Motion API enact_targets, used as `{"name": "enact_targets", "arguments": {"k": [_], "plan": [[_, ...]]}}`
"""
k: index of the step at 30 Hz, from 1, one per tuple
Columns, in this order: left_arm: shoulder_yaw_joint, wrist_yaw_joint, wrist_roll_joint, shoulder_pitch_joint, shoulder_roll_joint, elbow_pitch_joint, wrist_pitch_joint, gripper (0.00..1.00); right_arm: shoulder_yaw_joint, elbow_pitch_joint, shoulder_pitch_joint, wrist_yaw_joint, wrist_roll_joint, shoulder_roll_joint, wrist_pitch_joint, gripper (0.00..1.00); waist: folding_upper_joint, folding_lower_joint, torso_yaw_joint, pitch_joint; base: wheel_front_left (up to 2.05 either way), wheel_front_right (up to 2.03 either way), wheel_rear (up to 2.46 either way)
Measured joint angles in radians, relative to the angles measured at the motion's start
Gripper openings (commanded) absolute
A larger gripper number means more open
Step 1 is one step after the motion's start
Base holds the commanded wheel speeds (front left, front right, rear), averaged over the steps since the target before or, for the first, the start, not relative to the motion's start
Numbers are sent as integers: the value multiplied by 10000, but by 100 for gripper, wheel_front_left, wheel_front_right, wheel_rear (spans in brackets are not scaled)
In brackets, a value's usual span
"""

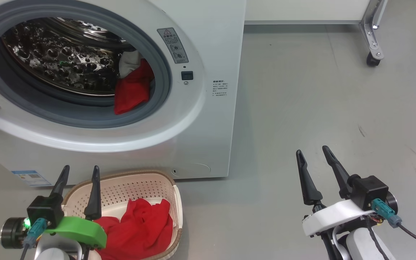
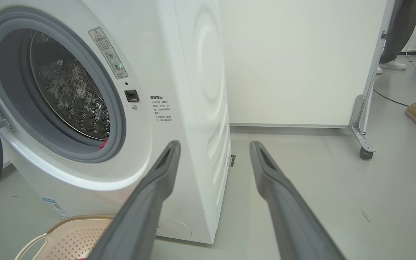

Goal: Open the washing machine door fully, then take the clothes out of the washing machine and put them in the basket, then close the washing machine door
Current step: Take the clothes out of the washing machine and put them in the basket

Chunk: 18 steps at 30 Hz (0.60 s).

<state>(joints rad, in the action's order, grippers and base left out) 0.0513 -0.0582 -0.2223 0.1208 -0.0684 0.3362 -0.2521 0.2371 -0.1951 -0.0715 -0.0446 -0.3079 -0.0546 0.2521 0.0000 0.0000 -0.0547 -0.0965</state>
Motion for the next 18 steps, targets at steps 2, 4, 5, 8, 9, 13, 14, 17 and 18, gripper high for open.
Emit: {"name": "enact_targets", "arguments": {"k": [2,4,5,8,9,13,14,17,18], "plan": [[-4,0,29,-14,2,-21,0,100,0,-2,0,0,0,0,0,100,0,0,7,7,0,0,0],[-10,0,35,-36,8,-38,0,100,0,-2,0,0,0,0,0,100,0,0,14,14,0,0,0],[-17,0,36,-46,10,-46,0,100,0,-2,0,0,0,2,0,100,0,0,17,17,0,0,0],[-35,0,38,-99,17,-58,0,100,4,-2,0,-2,0,2,0,100,0,0,20,22,0,0,0],[-38,0,38,-110,21,-61,0,100,4,-2,1,-2,0,2,0,100,0,0,19,21,0,0,0],[-50,0,40,-182,36,-109,0,100,4,-2,3,-2,0,4,0,100,0,0,10,-1,0,0,0],[-54,0,40,-195,38,-109,0,100,4,-2,3,-2,0,4,0,100,0,0,8,-11,0,0,0],[-73,0,40,-196,40,-151,0,100,10,0,4,-2,0,4,0,100,0,0,-3,-52,0,0,0],[-94,0,40,-196,42,-182,0,100,23,4,4,-2,0,4,0,100,0,0,-8,-76,0,0,0]]}}
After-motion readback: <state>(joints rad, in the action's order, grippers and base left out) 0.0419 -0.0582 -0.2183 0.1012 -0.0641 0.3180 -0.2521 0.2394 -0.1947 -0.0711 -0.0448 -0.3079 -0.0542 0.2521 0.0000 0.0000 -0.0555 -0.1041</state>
